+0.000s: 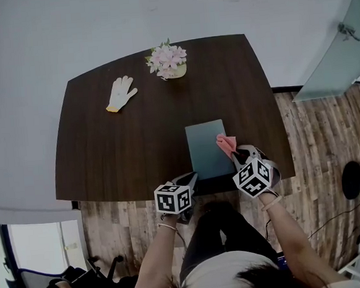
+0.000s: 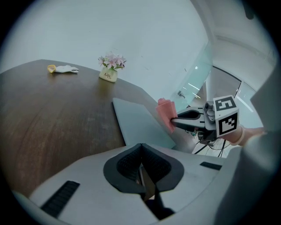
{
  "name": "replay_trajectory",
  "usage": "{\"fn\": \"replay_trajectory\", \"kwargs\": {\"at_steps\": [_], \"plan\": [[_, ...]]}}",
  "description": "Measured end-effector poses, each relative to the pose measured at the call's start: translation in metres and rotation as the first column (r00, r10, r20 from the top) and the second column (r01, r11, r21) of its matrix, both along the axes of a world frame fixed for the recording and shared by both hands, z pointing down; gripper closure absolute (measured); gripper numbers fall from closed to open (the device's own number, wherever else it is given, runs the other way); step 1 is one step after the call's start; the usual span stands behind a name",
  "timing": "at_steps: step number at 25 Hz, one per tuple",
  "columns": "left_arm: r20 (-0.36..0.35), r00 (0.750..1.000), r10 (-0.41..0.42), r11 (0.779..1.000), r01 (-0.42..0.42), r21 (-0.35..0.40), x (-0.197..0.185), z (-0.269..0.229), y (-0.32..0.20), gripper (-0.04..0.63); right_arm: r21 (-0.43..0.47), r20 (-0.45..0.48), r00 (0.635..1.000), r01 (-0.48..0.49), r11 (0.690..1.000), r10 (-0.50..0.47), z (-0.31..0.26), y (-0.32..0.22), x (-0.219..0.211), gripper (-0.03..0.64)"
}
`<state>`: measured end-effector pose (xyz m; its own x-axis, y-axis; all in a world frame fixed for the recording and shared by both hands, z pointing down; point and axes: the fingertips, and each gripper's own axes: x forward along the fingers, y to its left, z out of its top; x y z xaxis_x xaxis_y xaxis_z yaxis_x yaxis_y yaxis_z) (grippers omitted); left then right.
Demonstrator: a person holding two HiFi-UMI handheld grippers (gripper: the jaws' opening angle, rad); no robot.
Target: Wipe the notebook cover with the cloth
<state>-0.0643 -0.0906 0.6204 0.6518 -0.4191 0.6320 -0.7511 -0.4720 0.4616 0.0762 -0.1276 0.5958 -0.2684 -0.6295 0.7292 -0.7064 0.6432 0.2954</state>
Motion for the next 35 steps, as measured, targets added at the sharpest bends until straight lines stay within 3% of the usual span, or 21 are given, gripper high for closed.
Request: {"fn": "replay_trajectory", "kwargs": {"at_steps": [11,21,30,35], "plan": [[0.004,0.999,-0.037,0.999,0.037,0.005,-0.019,-0.006,0.015,0.577,0.009,0.031,0.977,0.209,0.978,-0.209,-0.009,0.021,-0.082,0.584],[-0.006,0.998,-0.067,0.998,0.067,0.010,-0.024,-0.008,0.020,0.577,-0.046,0.013,0.921,0.389,0.920,-0.389,0.015,0.046,-0.138,0.584],[-0.003,0.997,-0.080,0.997,0.080,-0.002,-0.020,-0.005,0.023,0.577,-0.085,-0.026,0.892,0.447,0.891,-0.450,0.031,0.046,-0.150,0.584],[0.004,0.996,-0.089,0.996,0.089,-0.008,-0.018,-0.002,0.023,0.577,-0.087,-0.041,0.890,0.450,0.889,-0.455,0.034,0.047,-0.148,0.585]]}}
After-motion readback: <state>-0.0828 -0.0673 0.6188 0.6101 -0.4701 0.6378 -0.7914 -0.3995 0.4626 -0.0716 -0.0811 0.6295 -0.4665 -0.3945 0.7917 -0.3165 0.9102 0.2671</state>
